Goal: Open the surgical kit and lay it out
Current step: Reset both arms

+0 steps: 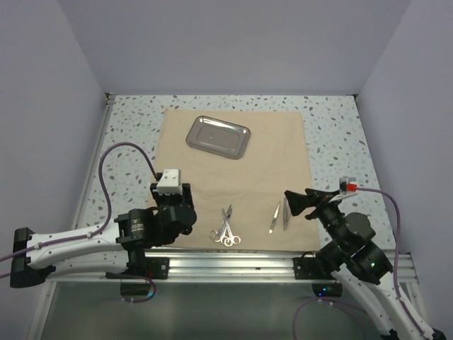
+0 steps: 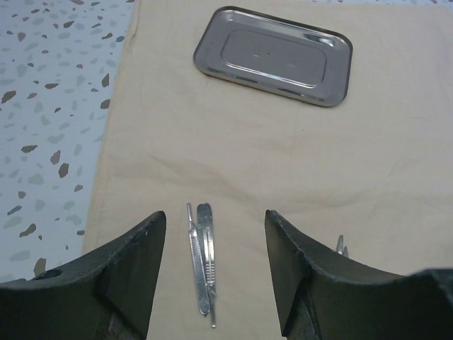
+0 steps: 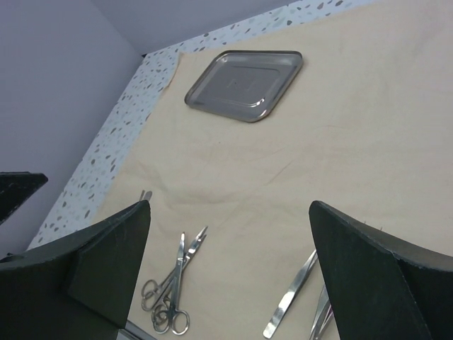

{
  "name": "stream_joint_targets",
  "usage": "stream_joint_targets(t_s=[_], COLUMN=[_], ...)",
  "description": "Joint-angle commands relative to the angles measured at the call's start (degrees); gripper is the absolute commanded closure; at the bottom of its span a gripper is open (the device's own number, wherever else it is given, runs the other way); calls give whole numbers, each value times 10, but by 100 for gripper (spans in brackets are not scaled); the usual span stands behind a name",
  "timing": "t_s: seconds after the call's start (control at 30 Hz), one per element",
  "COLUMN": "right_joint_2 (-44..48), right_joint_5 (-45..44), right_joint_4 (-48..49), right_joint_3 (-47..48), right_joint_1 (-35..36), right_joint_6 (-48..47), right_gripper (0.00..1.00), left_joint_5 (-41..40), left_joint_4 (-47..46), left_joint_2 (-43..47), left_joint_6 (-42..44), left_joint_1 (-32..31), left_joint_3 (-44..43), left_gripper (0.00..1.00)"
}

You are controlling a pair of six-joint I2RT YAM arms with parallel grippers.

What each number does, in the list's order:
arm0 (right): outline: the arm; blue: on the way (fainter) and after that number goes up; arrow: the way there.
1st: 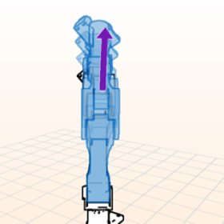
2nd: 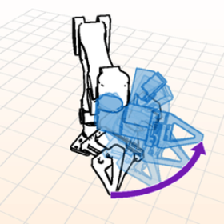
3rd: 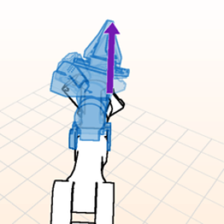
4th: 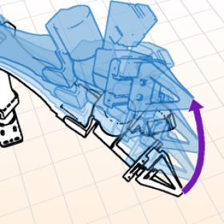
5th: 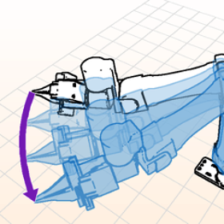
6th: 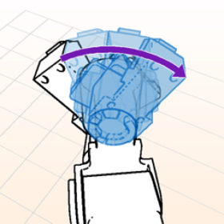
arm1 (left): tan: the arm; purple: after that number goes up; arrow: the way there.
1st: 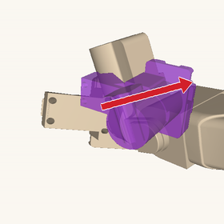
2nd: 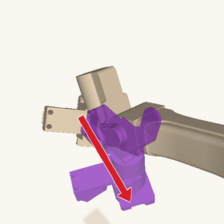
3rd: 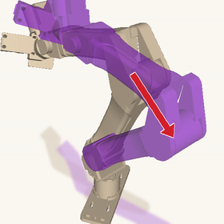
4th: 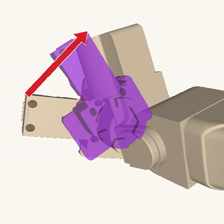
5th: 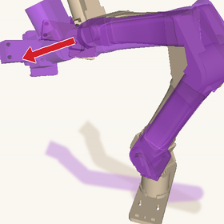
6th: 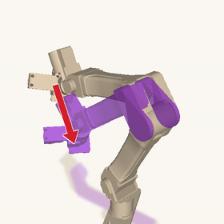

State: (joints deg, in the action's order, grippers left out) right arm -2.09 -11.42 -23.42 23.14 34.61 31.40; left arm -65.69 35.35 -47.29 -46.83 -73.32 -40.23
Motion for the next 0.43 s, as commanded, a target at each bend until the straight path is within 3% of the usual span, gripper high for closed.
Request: stream_joint_targets(t_s=[0.0, 0.3, 0.33, 0.37, 0.4], right_joint_2=[-6, -5, 1, 3, 5], right_joint_5=[-11, 21, 23, 18, -2], right_joint_4=[14, 18, 17, 14, 0], right_joint_3=[17, 25, 26, 31, 33], right_joint_1=[2, 2, 2, 2, 2], right_joint_6=[-14, -39, -40, -32, -24], right_gripper=[1, 4, 4, 2, 2], left_joint_5=[-37, -58, -63, -79, -87], left_joint_4=[22, 62, 74, 78, 81], left_joint_2=[10, -16, -26, -32, -39], left_joint_6=[-31, -55, -65, -67, -67], left_joint_1=[-3, -3, -3, -3, -3], left_joint_3=[9, -20, -27, -30, -32], left_gripper=[38, 33, 29, 1, 1])
